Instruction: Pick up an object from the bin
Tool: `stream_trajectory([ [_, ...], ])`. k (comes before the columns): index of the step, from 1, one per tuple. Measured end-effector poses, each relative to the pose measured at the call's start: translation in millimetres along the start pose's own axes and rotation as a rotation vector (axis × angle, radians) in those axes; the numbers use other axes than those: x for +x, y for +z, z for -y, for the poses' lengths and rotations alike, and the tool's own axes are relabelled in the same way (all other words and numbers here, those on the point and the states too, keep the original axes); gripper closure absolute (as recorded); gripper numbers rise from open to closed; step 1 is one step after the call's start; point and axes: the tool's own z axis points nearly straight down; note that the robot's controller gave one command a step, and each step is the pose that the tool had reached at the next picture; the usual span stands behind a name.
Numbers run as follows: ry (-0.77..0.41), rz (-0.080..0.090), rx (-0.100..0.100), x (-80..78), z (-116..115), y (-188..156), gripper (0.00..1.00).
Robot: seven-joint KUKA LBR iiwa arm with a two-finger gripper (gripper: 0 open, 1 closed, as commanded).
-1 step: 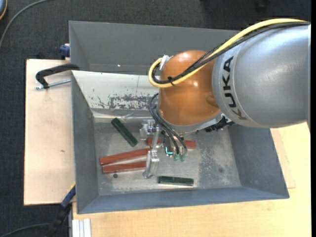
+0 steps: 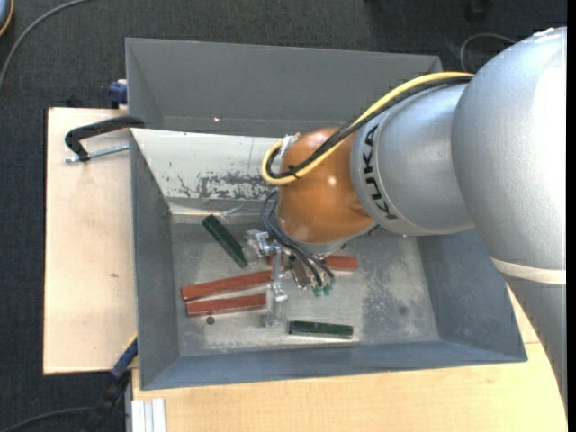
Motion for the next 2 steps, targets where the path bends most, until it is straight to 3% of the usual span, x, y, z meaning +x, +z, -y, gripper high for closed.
stream_trajectory([
  [1, 0.0, 0.01, -0.002, -3.4, -1, -7, 1.0],
  [2, -0.518, 0.007, 0.002, -36.1, 21, -176, 1.0],
])
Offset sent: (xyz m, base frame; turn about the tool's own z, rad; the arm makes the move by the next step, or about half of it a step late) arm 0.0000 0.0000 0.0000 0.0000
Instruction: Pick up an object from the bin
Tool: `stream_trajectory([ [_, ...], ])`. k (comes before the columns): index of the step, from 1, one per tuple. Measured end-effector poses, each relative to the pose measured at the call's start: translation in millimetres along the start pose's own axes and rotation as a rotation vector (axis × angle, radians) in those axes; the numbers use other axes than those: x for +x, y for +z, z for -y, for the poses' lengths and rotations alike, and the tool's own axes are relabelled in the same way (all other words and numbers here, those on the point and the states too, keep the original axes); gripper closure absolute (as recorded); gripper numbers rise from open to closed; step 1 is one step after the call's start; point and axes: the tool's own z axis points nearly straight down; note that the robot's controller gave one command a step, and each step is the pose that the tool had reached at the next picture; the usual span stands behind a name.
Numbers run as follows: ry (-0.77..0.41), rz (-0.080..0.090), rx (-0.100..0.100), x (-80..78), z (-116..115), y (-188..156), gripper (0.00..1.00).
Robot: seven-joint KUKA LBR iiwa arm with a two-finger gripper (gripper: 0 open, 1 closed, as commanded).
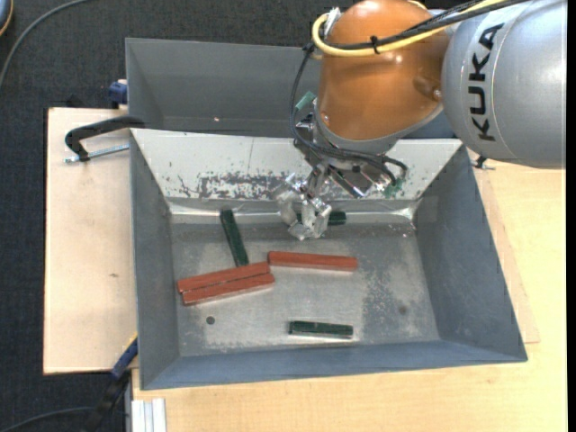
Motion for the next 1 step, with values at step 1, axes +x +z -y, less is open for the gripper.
stream_trajectory([
  [1, 0.0, -0.005, -0.005, 0.8, -1.2, 2.6, 0.0],
])
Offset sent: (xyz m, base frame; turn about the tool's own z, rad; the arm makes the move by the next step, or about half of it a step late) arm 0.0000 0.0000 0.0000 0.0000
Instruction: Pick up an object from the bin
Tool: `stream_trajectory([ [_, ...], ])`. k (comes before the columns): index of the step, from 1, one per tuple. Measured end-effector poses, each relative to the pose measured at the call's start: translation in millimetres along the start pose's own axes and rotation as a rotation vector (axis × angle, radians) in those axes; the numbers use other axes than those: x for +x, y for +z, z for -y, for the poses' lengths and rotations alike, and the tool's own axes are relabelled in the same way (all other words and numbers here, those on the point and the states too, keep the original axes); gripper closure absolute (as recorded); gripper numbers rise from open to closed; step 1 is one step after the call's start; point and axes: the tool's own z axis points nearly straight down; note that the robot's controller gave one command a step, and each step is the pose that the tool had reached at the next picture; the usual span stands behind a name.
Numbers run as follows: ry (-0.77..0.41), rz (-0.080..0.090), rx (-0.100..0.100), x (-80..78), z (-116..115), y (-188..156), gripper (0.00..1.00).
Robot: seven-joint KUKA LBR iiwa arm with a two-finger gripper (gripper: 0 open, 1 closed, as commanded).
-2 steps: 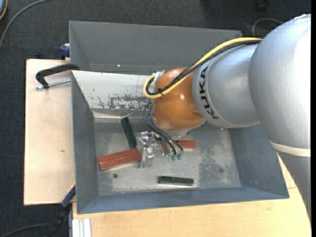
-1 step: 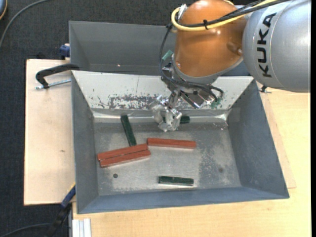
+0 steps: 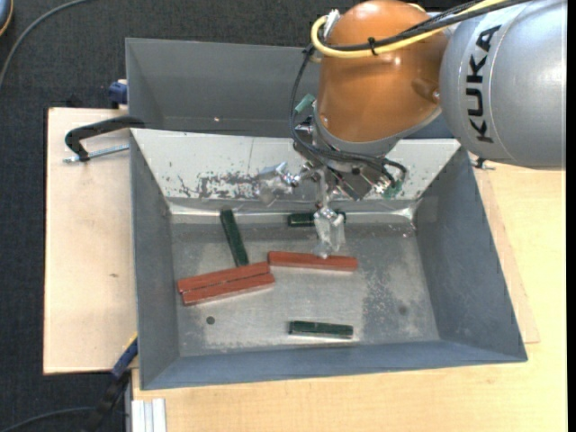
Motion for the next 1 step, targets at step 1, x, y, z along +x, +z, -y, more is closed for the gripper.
stream_trajectory([
  [1, -0.041, -0.013, -0.007, 51.8, -25.0, 135.8, 0.0],
])
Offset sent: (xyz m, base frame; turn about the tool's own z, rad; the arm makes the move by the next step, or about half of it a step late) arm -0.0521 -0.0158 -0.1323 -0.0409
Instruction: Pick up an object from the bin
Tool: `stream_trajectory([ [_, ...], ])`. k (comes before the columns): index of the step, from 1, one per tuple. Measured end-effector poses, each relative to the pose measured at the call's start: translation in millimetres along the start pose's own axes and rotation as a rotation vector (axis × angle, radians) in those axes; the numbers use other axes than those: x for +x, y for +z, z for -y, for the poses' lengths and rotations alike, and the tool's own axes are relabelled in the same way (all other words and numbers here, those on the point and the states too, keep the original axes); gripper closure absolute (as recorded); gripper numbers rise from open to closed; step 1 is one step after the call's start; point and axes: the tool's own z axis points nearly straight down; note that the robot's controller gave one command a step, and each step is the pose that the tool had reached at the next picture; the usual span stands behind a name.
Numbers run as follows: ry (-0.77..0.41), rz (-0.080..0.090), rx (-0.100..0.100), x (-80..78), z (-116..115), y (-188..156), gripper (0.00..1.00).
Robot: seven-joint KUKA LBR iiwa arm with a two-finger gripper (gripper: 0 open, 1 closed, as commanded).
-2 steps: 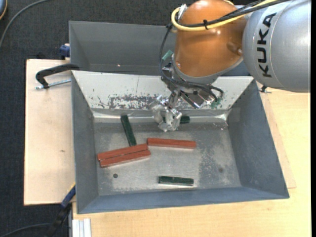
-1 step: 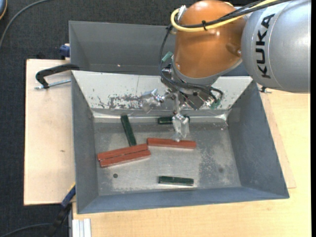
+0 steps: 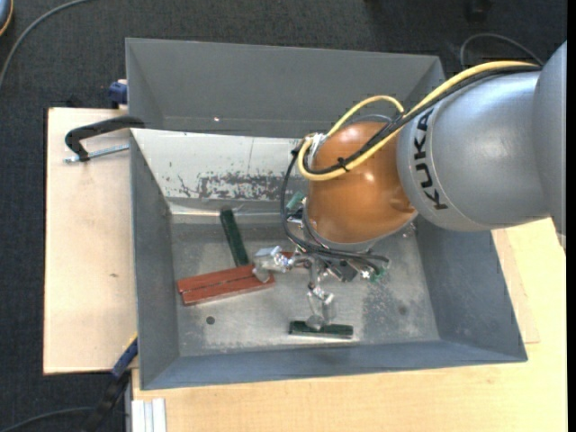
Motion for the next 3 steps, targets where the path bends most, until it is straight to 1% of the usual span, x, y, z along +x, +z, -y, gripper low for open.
stream_trajectory([
  [1, -0.056, 0.015, 0.006, -117.9, -7, 32, 0.0],
  [2, -0.051, -0.023, -0.004, -108.3, -6, 32, 1.0],
  [3, -0.07, 0.019, 0.012, -98.4, -14, -96, 1.0],
])
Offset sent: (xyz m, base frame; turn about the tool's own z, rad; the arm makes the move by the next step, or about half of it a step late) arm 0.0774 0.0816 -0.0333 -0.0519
